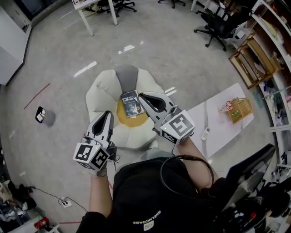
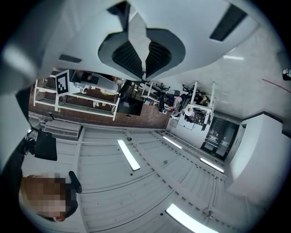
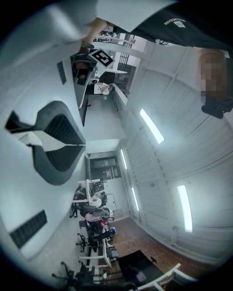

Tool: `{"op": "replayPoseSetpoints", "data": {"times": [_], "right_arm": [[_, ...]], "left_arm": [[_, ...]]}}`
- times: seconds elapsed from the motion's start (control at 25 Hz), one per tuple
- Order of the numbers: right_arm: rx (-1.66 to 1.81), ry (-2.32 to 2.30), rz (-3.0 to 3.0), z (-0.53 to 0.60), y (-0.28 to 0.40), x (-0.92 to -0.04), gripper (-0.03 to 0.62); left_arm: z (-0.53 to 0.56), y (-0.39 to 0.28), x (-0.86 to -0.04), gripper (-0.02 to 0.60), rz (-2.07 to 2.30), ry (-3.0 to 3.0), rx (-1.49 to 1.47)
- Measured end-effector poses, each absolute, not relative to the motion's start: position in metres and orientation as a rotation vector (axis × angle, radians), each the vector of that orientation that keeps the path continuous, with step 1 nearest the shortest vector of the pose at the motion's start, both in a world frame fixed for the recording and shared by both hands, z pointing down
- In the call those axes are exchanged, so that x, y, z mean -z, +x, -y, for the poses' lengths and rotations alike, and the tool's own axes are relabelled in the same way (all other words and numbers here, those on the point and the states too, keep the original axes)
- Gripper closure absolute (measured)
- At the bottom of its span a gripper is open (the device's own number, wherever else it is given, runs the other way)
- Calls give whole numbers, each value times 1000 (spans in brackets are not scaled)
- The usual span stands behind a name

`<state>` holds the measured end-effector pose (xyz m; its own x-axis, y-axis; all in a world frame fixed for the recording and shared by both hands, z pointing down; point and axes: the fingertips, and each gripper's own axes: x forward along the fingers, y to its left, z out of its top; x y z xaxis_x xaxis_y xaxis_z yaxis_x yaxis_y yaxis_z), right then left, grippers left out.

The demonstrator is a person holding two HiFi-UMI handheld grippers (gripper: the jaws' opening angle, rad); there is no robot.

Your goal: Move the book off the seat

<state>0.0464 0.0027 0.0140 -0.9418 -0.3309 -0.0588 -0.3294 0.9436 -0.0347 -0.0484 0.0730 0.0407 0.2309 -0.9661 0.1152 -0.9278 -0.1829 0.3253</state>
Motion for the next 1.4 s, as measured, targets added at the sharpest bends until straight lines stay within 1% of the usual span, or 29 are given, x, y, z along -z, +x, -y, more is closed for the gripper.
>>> {"op": "replayPoseSetpoints", "data": {"times": [0.2,0.36,0.84,1.2,1.4], "right_arm": [[87,-507,-3051,26,56,-22,579],[134,-500,-3056,45,52,-36,579],[321,-641,-3051,93,28,-99,579],[472,-764,-3099,110,19,-159,577],[561,-844,-3124,115,21,-198,577]], "left_arm": [[-50,-38,-47,574,1757,2151,139],[-35,-42,-57,572,1755,2128,138],[15,-73,-117,541,1617,2101,24],[24,-95,-172,532,1504,2044,-51],[28,-97,-212,509,1405,2023,-71]]}}
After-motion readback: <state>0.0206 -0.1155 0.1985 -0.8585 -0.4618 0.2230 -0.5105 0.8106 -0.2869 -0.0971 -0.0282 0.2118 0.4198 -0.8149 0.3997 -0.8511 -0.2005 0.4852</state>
